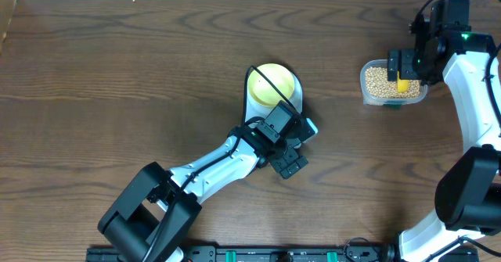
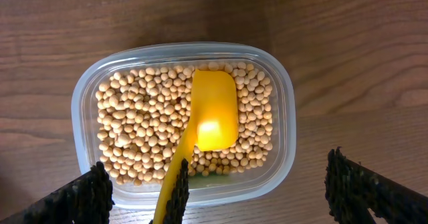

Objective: Scoop item into bowl and weigh 50g on scale

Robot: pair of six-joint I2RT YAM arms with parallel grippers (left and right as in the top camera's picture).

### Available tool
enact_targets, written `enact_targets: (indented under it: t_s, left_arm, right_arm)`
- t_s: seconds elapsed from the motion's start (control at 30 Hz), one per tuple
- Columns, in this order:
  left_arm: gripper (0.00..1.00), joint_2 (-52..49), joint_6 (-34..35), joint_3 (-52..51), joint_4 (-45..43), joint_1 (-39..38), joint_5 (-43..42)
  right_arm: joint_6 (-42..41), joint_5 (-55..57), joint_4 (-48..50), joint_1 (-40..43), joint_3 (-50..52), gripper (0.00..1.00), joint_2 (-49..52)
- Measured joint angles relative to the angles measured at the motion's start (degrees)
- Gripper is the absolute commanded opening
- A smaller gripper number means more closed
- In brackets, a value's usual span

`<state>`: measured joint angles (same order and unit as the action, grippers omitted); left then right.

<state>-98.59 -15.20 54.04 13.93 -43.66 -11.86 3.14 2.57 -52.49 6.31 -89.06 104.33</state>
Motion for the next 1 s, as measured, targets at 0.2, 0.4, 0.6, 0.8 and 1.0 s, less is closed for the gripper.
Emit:
enact_targets:
  t_s: [0.2,0.4,0.6,0.8,1.0]
  left_arm:
    - [0.98,0.0,0.04,0.0,0.04,0.0,-1.6]
    - [0.98,-0.74,0.2,0.0,-0.09,0.07,-1.95]
    - [0.98,-2.29,0.17,0.83,-1.09,0.11,-1.77]
    - [0.98,-2.54,0.17,0.94,-1.16,0.15,-1.75]
    - [0.98,-4.17,0.48,3.82,1.42,0.55,-1.99]
  right_arm:
    - [0.0,0.0,0.0,0.0,0.0,0.99,0.0]
    - [0.0,0.02,0.0,0.0,0.0,0.99,0.0]
    - [0.0,0.02,-0.02,0.0,0.0,0.99,0.0]
    - [0.0,0.02,0.0,0.0,0.0,0.99,0.0]
    - [0.0,0.02,-0.02,0.0,0.0,0.99,0.0]
